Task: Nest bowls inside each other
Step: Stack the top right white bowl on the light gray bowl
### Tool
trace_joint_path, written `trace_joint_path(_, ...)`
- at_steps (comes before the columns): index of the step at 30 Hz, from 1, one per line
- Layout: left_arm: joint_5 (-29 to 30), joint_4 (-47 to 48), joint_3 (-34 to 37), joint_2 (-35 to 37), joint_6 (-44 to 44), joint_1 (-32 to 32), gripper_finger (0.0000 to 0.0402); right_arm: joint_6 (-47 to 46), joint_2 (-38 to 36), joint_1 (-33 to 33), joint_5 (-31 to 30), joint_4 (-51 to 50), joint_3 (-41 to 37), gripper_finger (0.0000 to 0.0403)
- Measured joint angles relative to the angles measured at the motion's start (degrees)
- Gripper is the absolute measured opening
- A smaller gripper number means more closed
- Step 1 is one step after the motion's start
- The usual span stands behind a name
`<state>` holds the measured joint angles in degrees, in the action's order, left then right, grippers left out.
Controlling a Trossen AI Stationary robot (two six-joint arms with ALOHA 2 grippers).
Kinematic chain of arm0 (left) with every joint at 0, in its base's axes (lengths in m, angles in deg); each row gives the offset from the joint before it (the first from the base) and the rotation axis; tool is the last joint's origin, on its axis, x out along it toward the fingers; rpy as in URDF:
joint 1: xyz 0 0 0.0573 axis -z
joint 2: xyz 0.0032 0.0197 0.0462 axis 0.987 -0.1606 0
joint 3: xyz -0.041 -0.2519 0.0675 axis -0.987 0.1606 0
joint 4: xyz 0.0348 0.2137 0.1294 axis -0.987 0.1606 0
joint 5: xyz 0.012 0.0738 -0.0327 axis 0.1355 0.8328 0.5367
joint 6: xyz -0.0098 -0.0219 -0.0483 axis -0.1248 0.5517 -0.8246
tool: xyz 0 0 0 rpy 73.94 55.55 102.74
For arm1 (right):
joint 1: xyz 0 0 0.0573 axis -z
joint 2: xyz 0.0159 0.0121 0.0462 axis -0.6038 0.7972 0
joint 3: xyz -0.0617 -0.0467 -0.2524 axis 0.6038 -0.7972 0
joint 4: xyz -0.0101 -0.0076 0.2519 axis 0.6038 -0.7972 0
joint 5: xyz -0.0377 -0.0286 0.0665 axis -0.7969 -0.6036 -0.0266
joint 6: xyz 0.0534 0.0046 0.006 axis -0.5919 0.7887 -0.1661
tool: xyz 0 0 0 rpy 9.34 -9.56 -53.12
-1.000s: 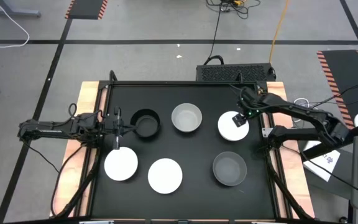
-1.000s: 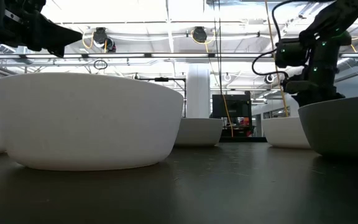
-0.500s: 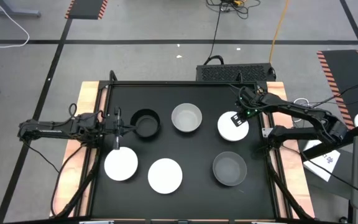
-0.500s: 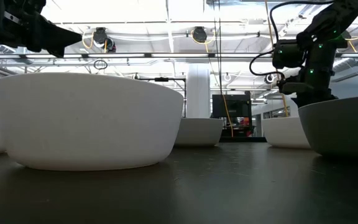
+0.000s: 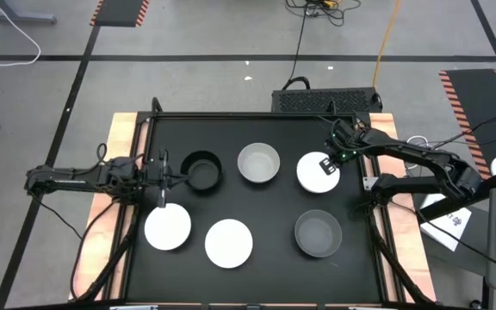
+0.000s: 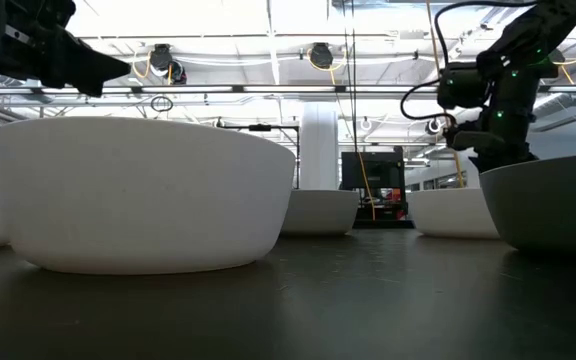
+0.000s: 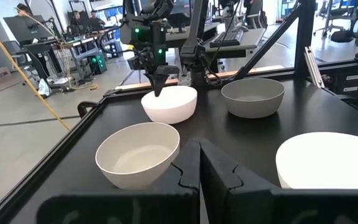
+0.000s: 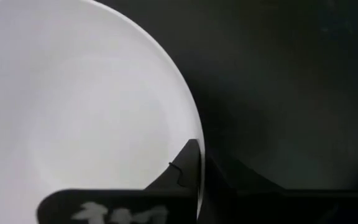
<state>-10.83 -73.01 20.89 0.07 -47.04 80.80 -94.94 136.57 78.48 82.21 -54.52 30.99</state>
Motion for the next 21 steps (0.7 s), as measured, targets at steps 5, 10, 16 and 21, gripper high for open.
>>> trace_joint_path(5,-0.01,-0.06,0.0,0.01,0.0,-0.01,0.0003,2.79,-0.04,-0.34,1.28,0.74,3.31,0.0001)
trace_joint_path(10,-0.01,-0.46,0.0,0.0,0.0,-0.01,0.0003,6.26,-0.05,-2.84,3.32,2.02,9.56,0.0001)
trace_joint_path(16,0.01,-0.73,0.0,0.01,0.0,-0.01,0.0003,8.71,-0.09,-5.55,4.82,5.39,14.23,0.0001)
trace_joint_path(21,0.01,-1.46,0.0,0.02,-0.46,-0.01,0.0003,9.08,-1.16,-6.21,5.29,3.22,16.09,0.0001)
